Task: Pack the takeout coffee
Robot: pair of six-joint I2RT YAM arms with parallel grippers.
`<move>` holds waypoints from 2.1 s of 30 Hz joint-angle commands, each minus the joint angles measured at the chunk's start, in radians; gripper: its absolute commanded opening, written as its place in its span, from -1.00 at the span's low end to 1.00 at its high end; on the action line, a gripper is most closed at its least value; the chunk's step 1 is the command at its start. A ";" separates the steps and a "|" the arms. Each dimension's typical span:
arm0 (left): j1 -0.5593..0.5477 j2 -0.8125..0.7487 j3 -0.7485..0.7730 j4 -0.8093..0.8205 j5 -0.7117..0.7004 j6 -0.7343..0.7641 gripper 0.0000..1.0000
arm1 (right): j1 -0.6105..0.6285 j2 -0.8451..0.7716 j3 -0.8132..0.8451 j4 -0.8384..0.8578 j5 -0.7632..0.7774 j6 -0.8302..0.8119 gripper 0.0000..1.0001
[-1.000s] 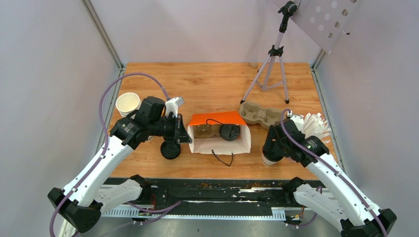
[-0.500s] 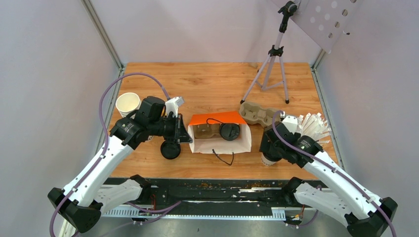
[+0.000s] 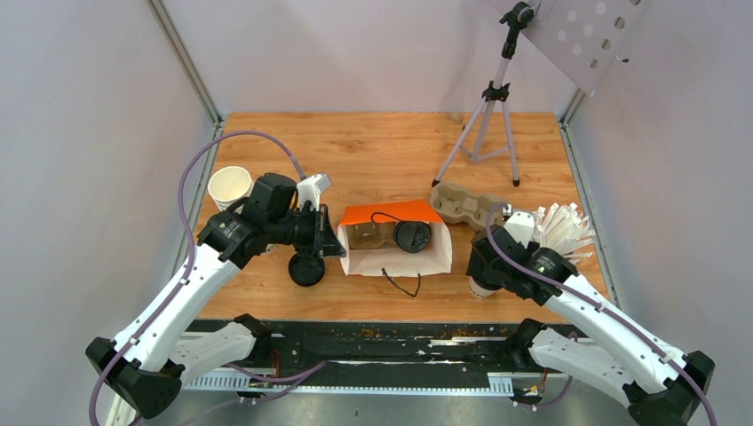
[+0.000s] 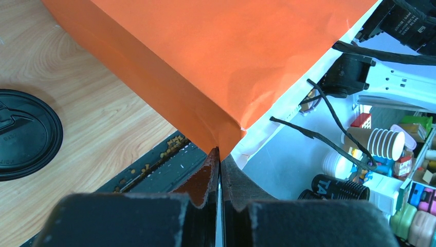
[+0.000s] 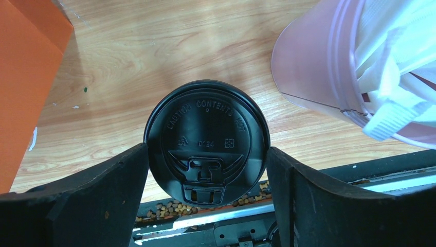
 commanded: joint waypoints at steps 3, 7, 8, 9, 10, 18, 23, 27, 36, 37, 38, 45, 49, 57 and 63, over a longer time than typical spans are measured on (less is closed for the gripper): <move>-0.001 -0.007 0.010 0.034 0.024 0.008 -0.86 | 0.004 0.000 -0.006 0.014 0.023 0.011 0.65; -0.001 -0.008 0.012 0.034 0.023 0.008 -0.86 | 0.005 0.005 0.003 0.008 0.024 0.006 0.60; -0.001 -0.007 0.011 0.034 0.024 0.007 -0.86 | 0.005 0.007 0.007 0.007 0.023 0.004 0.60; -0.001 -0.007 0.011 0.034 0.022 0.007 -0.85 | 0.005 0.006 0.012 0.009 0.021 0.001 0.59; 0.000 -0.007 0.011 0.034 0.022 0.009 -0.85 | 0.004 0.006 0.020 0.009 0.017 -0.003 0.59; -0.001 -0.007 0.008 0.039 0.021 0.007 -0.85 | 0.005 0.016 0.119 -0.014 0.008 -0.061 0.56; -0.001 -0.006 0.011 0.038 0.020 0.004 -0.84 | 0.005 0.031 0.235 -0.037 -0.035 -0.165 0.56; 0.000 -0.003 0.012 0.044 0.019 0.001 -0.84 | 0.005 0.037 0.347 -0.088 -0.059 -0.246 0.55; -0.001 -0.007 0.009 0.070 0.011 -0.029 -0.84 | 0.005 0.072 0.673 -0.224 -0.220 -0.392 0.53; -0.001 -0.007 0.012 0.075 0.011 -0.032 -0.84 | 0.006 0.075 0.711 -0.237 -0.241 -0.396 0.53; -0.001 -0.007 0.013 0.078 0.011 -0.035 -0.84 | 0.005 0.078 0.741 -0.252 -0.262 -0.399 0.53; 0.000 -0.013 0.015 0.085 -0.008 -0.047 -0.84 | 0.005 0.085 0.893 -0.287 -0.410 -0.429 0.51; -0.001 -0.011 0.024 0.080 -0.014 -0.043 -0.84 | 0.005 0.079 0.892 -0.205 -0.506 -0.471 0.50; -0.001 -0.011 0.033 0.059 -0.016 -0.020 -0.84 | 0.018 0.086 0.735 0.079 -0.717 -0.556 0.50; -0.001 0.002 0.053 0.039 -0.014 0.003 -0.83 | 0.098 0.141 0.682 0.204 -0.653 -0.705 0.52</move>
